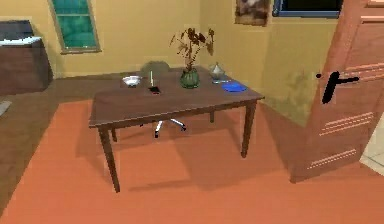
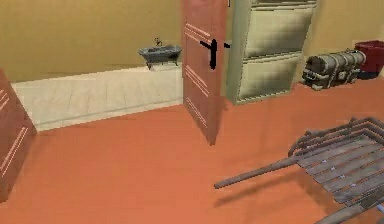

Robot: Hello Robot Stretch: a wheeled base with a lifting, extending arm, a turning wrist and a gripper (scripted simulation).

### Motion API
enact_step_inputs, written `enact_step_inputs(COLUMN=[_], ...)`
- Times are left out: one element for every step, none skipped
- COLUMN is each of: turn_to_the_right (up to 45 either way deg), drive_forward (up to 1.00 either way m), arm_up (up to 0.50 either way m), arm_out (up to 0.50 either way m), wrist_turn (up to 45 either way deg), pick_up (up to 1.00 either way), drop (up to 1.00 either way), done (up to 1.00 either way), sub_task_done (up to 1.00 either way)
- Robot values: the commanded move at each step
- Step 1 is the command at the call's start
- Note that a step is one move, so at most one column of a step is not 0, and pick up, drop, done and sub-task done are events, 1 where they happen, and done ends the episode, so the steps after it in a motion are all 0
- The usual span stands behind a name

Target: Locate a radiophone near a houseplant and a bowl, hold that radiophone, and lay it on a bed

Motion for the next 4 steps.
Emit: enact_step_inputs(turn_to_the_right=[0.0,-45.0,-45.0,-18.0], drive_forward=[0.85,0.0,0.0,0.0], arm_up=[0.0,0.0,0.0,0.0], arm_out=[0.0,0.0,0.0,0.0], wrist_turn=[0.0,0.0,0.0,0.0], pick_up=[0.0,0.0,0.0,0.0], drop=[0.0,0.0,0.0,0.0], done=[0.0,0.0,0.0,0.0], sub_task_done=[0.0,0.0,0.0,0.0])
